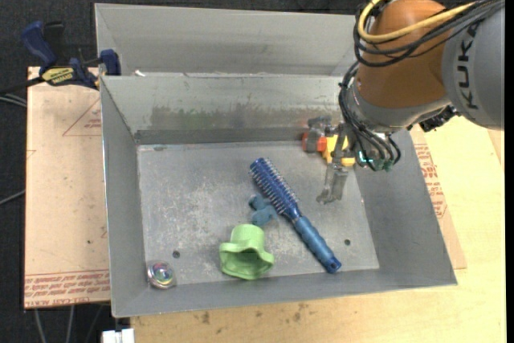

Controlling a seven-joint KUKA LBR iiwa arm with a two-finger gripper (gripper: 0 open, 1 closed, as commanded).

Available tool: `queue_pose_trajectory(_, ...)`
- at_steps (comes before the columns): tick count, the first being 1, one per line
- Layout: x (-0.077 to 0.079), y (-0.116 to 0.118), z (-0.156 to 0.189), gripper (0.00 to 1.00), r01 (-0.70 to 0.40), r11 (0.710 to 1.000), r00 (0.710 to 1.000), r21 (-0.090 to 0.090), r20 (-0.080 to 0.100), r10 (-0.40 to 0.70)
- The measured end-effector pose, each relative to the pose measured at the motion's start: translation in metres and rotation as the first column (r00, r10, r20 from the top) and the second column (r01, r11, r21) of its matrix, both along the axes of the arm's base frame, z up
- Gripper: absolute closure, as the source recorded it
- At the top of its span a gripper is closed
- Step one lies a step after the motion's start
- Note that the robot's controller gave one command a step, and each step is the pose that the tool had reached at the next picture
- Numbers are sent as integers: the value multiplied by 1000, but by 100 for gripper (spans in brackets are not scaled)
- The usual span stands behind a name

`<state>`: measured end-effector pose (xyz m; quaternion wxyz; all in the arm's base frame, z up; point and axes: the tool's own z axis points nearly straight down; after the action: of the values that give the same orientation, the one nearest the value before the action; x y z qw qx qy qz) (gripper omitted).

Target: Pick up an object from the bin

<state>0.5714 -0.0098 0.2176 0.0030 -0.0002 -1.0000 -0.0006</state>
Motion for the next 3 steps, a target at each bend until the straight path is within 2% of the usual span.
queue_pose_trajectory(1, -15, 16, -152, 0, 156, 988, 988, 0, 0, -156)
queue_pose_trajectory(2, 9, 31, -117, 0, 297, 955, 955, 2, 10, -297)
queue_pose_trajectory(3, 23, 46, -118, 0, 561, 828, 828, 1, 8, -561)
